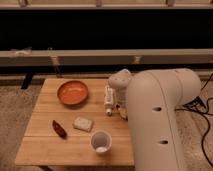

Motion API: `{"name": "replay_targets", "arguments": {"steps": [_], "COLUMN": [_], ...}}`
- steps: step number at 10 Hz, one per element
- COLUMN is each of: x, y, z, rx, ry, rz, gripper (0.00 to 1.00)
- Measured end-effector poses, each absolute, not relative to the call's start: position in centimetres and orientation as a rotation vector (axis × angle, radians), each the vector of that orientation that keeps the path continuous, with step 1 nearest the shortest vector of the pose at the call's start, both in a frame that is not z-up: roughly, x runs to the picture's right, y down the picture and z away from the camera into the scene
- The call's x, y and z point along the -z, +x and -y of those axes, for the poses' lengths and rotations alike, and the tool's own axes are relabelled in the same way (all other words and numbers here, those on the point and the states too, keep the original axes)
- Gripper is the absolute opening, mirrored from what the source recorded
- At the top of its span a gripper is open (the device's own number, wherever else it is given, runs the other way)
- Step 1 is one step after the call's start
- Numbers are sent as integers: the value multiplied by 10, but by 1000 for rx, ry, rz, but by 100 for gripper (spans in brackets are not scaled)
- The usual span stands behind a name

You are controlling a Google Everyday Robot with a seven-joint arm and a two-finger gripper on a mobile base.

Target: Place the eraser in the ceramic cup

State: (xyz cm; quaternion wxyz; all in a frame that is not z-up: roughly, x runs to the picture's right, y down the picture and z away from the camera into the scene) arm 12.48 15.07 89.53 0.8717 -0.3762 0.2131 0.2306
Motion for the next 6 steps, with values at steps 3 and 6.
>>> {"name": "replay_targets", "arguments": {"steps": [3,6], "x": [-881,-850], "y": [106,83], "z": [-129,-90], "rx": [-456,-421], "ry": [-742,-660], "rz": [-396,-312], "gripper": [0,0]}}
